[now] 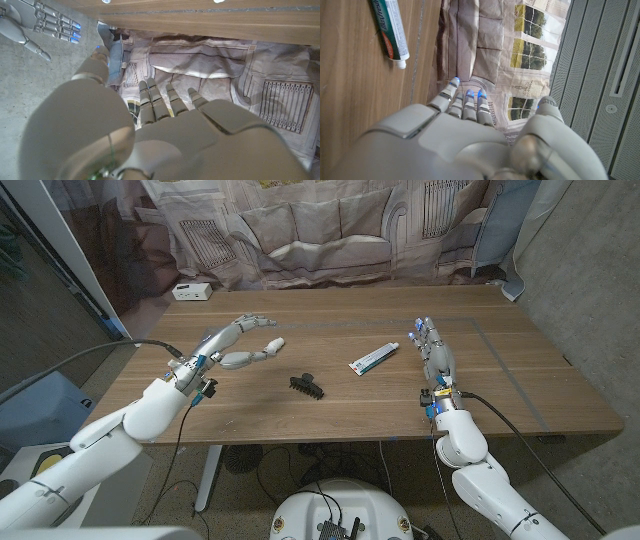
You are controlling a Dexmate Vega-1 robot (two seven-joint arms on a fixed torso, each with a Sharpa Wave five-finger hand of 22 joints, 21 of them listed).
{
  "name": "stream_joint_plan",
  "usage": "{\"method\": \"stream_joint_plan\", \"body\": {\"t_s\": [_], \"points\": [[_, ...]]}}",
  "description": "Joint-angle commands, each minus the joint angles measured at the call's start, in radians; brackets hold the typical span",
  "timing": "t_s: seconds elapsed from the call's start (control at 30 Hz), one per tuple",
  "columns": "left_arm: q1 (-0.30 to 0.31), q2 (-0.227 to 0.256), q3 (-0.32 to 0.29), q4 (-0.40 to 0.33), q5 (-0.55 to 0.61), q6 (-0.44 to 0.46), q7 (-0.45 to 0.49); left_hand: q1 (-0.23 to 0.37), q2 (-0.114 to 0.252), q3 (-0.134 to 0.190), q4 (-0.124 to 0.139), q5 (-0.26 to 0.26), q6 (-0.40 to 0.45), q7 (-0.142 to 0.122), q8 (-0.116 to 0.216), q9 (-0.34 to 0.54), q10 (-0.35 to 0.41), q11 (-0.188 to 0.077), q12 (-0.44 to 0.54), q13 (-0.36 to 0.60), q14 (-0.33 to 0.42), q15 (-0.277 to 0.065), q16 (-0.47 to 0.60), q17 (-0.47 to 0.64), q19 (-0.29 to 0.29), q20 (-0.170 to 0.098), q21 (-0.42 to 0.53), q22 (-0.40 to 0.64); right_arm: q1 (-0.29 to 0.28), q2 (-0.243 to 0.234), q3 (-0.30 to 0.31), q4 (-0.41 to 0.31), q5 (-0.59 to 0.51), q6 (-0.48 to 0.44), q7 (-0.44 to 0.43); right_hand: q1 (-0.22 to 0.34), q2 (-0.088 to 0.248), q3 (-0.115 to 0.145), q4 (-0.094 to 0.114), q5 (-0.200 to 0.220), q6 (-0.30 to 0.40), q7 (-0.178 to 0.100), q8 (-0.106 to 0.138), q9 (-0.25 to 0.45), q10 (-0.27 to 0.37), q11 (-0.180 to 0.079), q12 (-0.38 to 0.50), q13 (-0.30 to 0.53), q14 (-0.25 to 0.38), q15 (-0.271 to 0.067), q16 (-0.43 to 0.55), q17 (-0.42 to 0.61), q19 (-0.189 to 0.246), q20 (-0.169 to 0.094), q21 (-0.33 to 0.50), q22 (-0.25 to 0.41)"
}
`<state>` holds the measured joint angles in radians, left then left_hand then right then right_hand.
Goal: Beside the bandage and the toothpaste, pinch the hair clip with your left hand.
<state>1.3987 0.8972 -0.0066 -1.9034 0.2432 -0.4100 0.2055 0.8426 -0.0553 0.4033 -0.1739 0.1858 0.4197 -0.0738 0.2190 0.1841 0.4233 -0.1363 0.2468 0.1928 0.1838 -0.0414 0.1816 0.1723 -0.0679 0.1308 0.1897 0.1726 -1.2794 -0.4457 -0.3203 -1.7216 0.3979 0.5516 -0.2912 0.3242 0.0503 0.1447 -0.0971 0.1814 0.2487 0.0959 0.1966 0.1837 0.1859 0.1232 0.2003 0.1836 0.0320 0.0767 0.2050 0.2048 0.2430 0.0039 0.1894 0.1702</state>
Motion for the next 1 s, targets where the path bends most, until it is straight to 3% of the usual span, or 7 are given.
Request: {"method": "stream_joint_plan", "body": {"t_s": [0.03,0.27,0.37,0.63,0.77,0.97,1.0], "points": [[0.082,0.032,-0.085,-0.11,0.09,0.096,-0.035,0.027,-0.003,0.009,0.0,0.011,0.008,-0.007,-0.006,0.003,0.002,-0.007,-0.004,0.004,0.006,-0.037,0.005,-0.001,0.011,0.001,0.005,0.001,-0.002,0.0,-0.002,-0.004,-0.003,0.0,0.01,0.005,-0.005,0.001,-0.007,-0.001,0.004,-0.003,0.006,0.002,0.008,-0.005,0.006,0.005,0.011,0.003,0.003,0.001,-0.002,0.007,0.002,0.001],[0.107,0.039,-0.119,-0.157,0.121,0.148,-0.092,0.035,-0.006,0.009,0.002,0.011,-0.004,-0.004,-0.013,0.003,-0.005,-0.002,-0.009,0.005,0.0,-0.034,0.002,-0.002,0.014,0.008,0.005,0.001,-0.005,-0.002,-0.005,-0.01,-0.002,-0.004,0.011,0.005,-0.005,0.001,-0.008,-0.001,0.006,-0.004,0.006,0.002,0.009,-0.005,0.006,0.005,0.011,0.003,0.003,0.001,-0.003,0.008,0.002,0.001],[0.119,0.046,-0.134,-0.188,0.145,0.18,-0.123,0.04,-0.01,0.008,0.005,0.011,-0.009,0.02,-0.017,0.003,-0.007,0.016,-0.012,0.005,-0.004,-0.031,0.001,-0.002,0.0,0.004,-0.001,0.002,-0.007,-0.004,-0.005,-0.013,-0.005,-0.004,0.011,0.005,-0.005,0.001,-0.009,-0.001,0.006,-0.005,0.006,0.002,0.009,-0.005,0.006,0.005,0.011,0.004,0.003,0.001,-0.003,0.009,0.002,0.001],[0.135,0.064,-0.169,-0.25,0.206,0.225,-0.202,0.045,-0.014,0.005,0.01,0.012,-0.016,0.025,-0.022,0.003,-0.015,0.032,-0.019,0.006,-0.017,-0.022,-0.002,-0.001,-0.035,0.002,-0.01,0.002,-0.018,-0.001,-0.002,-0.017,-0.007,0.002,0.006,0.005,-0.005,0.001,-0.01,-0.001,0.008,-0.006,0.005,0.002,0.013,-0.006,0.006,0.005,0.012,0.004,0.004,0.002,-0.003,0.01,0.002,0.001],[0.125,0.067,-0.167,-0.269,0.233,0.249,-0.235,0.041,-0.018,0.001,0.014,0.011,-0.019,0.023,-0.024,0.003,-0.021,0.022,-0.022,0.006,-0.018,-0.024,-0.002,-0.001,-0.047,-0.012,-0.011,0.002,-0.024,-0.002,-0.004,-0.015,-0.002,0.002,0.009,0.005,-0.004,0.001,-0.01,-0.001,0.011,-0.009,0.006,0.002,0.013,-0.005,0.005,0.006,0.013,0.002,0.004,0.002,-0.003,0.01,0.002,0.001],[0.113,0.071,-0.172,-0.298,0.265,0.268,-0.272,0.037,-0.022,-0.005,0.017,0.013,-0.004,0.006,-0.019,0.004,-0.003,0.007,-0.017,0.007,-0.015,-0.031,0.001,-0.001,-0.044,-0.007,-0.005,0.002,-0.03,-0.005,-0.005,-0.016,-0.004,0.005,0.013,0.005,-0.004,0.001,-0.011,-0.002,0.013,-0.008,0.006,0.002,0.013,-0.005,0.005,0.006,0.013,0.002,0.004,0.002,-0.003,0.01,0.002,0.001],[0.111,0.074,-0.174,-0.305,0.271,0.274,-0.283,0.041,-0.022,-0.004,0.017,0.014,0.0,0.003,-0.018,0.004,0.004,-0.004,-0.015,0.007,-0.012,-0.034,0.003,-0.001,-0.043,-0.007,-0.004,0.002,-0.031,-0.003,-0.004,-0.016,-0.004,0.006,0.011,0.005,-0.004,0.001,-0.011,-0.002,0.014,-0.008,0.006,0.002,0.013,-0.006,0.005,0.006,0.014,0.002,0.004,0.002,-0.003,0.01,0.002,0.001]]}}
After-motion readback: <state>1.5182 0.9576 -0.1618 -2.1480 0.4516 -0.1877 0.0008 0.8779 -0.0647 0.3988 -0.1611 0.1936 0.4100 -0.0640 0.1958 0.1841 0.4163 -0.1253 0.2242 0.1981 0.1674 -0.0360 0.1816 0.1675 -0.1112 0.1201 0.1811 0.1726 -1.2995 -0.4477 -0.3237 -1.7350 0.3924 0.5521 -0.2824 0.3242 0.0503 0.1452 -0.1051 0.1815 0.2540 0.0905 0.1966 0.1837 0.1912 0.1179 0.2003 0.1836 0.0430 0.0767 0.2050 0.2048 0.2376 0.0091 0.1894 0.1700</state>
